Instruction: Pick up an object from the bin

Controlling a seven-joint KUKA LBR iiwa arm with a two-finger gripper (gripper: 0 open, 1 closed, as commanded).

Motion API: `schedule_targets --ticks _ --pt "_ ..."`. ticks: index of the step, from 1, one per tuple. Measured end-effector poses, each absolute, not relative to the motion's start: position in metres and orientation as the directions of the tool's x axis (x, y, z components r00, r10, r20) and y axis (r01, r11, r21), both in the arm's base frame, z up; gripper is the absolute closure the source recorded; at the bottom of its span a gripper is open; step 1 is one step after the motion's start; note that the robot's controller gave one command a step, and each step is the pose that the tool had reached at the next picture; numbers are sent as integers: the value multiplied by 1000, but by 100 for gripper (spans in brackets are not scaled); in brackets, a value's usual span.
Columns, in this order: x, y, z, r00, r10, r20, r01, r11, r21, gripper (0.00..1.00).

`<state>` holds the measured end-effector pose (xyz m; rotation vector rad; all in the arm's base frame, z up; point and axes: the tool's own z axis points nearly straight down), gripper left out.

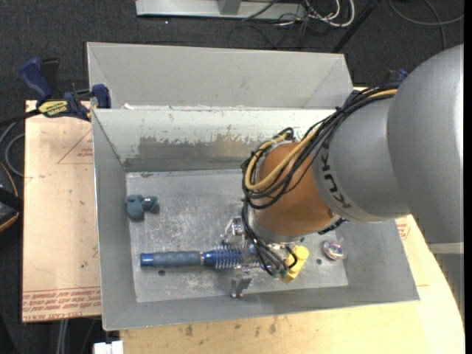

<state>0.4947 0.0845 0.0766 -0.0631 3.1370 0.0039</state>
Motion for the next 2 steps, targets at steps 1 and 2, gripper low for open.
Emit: schedule_targets --ticks 1,2 --pt "498 85 79 -999 -39 -14 -39 999 4 100" --pt "499 85 115 -999 -38 -3 -38 999 1 100"
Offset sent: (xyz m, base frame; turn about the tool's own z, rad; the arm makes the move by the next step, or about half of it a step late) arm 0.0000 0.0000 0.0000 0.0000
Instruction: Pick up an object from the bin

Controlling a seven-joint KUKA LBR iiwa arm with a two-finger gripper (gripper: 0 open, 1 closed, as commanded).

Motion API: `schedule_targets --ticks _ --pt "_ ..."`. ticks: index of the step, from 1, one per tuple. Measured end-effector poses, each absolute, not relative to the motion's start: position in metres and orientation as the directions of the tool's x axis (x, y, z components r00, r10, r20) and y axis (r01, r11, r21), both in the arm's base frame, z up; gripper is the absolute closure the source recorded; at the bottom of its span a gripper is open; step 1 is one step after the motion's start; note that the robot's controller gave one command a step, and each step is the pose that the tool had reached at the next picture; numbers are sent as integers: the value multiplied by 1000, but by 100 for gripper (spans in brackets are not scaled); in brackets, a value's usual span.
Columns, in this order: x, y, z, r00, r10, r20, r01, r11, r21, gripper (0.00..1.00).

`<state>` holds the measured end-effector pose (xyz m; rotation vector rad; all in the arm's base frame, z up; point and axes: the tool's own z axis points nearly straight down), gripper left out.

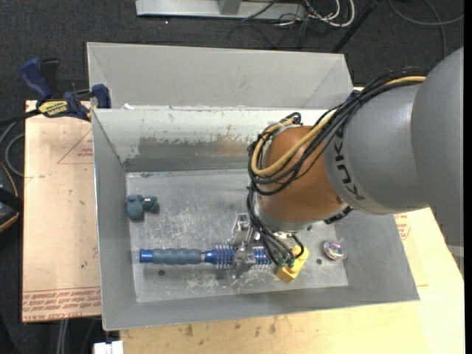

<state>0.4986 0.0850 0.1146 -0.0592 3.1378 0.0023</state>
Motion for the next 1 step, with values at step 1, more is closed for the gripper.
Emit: schedule_targets --ticks 1 --pt "500 85 186 -999 -37 -7 -37 999 1 100"
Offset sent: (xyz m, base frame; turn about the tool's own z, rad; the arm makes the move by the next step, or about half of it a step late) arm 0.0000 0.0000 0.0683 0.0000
